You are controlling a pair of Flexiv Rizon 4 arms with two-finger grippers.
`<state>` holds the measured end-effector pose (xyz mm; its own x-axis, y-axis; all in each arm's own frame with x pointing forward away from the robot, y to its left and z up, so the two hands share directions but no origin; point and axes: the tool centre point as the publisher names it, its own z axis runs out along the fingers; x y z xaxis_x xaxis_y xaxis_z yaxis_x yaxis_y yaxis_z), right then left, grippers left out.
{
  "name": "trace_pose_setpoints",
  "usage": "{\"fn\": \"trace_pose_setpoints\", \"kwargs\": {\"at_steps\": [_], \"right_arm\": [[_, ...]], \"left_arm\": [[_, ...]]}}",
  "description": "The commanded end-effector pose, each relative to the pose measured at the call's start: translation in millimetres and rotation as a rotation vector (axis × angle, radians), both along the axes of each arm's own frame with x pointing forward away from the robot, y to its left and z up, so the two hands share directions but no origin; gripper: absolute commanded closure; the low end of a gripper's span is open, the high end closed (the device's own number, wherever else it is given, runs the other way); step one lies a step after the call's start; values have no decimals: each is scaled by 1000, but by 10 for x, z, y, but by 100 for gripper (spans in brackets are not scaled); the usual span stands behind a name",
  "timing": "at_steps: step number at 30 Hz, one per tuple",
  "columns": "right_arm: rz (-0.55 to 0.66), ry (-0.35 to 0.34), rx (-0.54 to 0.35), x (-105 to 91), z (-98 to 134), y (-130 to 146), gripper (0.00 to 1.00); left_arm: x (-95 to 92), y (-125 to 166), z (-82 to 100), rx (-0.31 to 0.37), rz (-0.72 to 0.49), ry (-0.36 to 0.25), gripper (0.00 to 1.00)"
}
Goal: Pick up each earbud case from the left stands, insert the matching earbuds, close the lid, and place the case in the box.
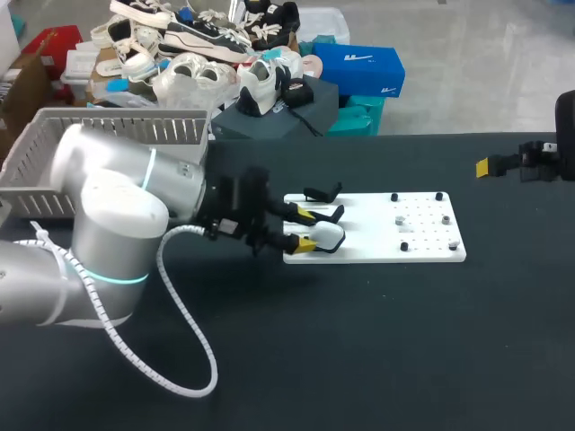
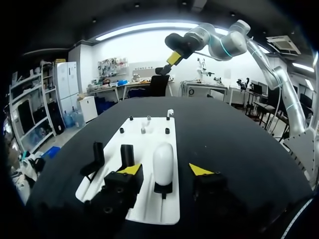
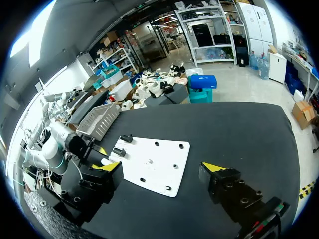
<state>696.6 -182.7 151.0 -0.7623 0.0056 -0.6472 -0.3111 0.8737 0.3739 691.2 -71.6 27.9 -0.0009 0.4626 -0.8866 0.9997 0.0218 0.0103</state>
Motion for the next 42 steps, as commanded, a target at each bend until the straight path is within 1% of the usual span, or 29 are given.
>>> {"fn": "trace_pose_setpoints", "kwargs": {"at_steps": [1, 4, 7, 12, 14, 18, 21, 23, 25, 33, 42], "right_arm": [[5, -1, 3, 11, -12, -11, 0], [5, -1, 3, 11, -12, -11, 0], [5, -1, 3, 11, -12, -11, 0], [5, -1, 3, 11, -12, -11, 0], [5, -1, 3, 11, -12, -11, 0], [5, -1, 3, 11, -12, -11, 0], [5, -1, 3, 11, -12, -11, 0], [5, -1, 3, 11, -12, -11, 0], [5, -1, 3, 11, -12, -11, 0], [5, -1, 3, 11, -12, -11, 0], [5, -1, 3, 11, -12, -11, 0]], "left_arm": [[44, -68, -16, 9, -3, 6, 38], [44, -89, -12, 10, -4, 7, 34], [39, -110, -18, 12, -9, 6, 38], [26, -124, -34, 18, -16, 4, 39], [22, -127, -49, 21, -18, 2, 43], [25, -133, -58, 24, -19, 0, 43], [24, -137, -61, 25, -19, -5, 50], [20, -140, -61, 23, -20, -6, 46], [15, -146, -64, 22, -20, -6, 45], [2, -152, -79, 24, -21, -4, 47], [15, -143, -92, 26, -17, -3, 53]]}}
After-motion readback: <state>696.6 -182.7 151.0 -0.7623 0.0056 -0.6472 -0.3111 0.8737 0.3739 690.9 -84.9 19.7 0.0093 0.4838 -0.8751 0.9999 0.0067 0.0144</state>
